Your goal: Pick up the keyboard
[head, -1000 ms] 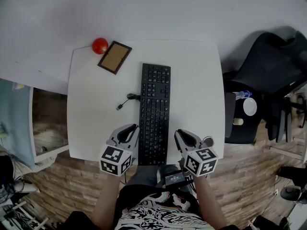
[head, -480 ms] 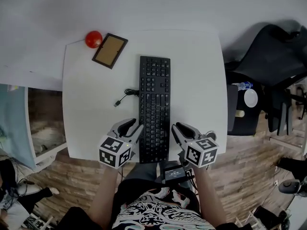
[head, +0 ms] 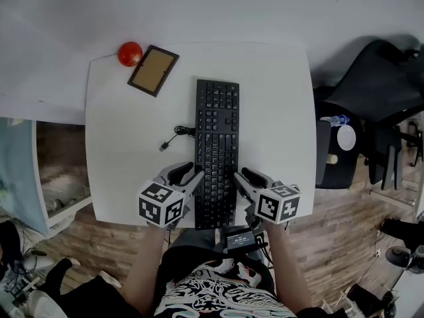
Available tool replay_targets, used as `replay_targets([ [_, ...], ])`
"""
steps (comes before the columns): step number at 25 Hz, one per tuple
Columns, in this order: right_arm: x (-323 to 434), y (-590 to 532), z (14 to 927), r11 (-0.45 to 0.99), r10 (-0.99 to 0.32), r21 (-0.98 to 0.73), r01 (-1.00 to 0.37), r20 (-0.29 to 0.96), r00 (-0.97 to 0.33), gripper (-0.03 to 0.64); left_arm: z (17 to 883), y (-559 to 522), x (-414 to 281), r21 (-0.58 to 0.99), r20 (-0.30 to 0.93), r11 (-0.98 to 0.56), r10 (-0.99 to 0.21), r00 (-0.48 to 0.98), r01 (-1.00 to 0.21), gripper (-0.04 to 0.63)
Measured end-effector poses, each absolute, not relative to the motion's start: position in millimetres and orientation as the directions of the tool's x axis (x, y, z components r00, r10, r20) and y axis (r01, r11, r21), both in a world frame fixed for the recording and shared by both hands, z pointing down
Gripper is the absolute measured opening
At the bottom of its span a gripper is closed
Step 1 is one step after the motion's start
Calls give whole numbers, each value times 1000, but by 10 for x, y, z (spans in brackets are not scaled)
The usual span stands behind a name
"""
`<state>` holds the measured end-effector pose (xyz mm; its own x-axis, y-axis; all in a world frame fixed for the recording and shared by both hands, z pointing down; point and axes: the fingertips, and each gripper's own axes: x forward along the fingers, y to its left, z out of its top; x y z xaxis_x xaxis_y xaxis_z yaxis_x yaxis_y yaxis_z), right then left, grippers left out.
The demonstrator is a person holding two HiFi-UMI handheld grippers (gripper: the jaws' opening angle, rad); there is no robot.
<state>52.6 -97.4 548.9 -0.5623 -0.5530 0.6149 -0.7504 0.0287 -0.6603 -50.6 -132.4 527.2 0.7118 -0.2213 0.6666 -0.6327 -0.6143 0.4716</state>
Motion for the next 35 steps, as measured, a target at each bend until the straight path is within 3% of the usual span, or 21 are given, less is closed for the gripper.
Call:
replay_targets([
  [9, 473, -1106, 5503, 31, -542, -692, -721, 595, -594, 140, 5377, -1352, -471, 609, 641, -507, -139, 755, -610, 163],
  [19, 446, -1122, 5486, 24, -504, -732, -680, 579, -641, 140, 5467, -1327, -293, 812, 539, -264, -6, 843, -521, 167],
  [23, 429, -1119, 5551, 18, -501, -724, -689, 590, -633, 140, 5418, -1346, -235, 892, 430, -165, 31, 902, -420, 123],
  [35, 379, -1122, 5569, 14, -503, -764, -645, 552, -665, 140, 5261, -1369, -227, 956, 274, -122, 29, 961, -268, 100],
])
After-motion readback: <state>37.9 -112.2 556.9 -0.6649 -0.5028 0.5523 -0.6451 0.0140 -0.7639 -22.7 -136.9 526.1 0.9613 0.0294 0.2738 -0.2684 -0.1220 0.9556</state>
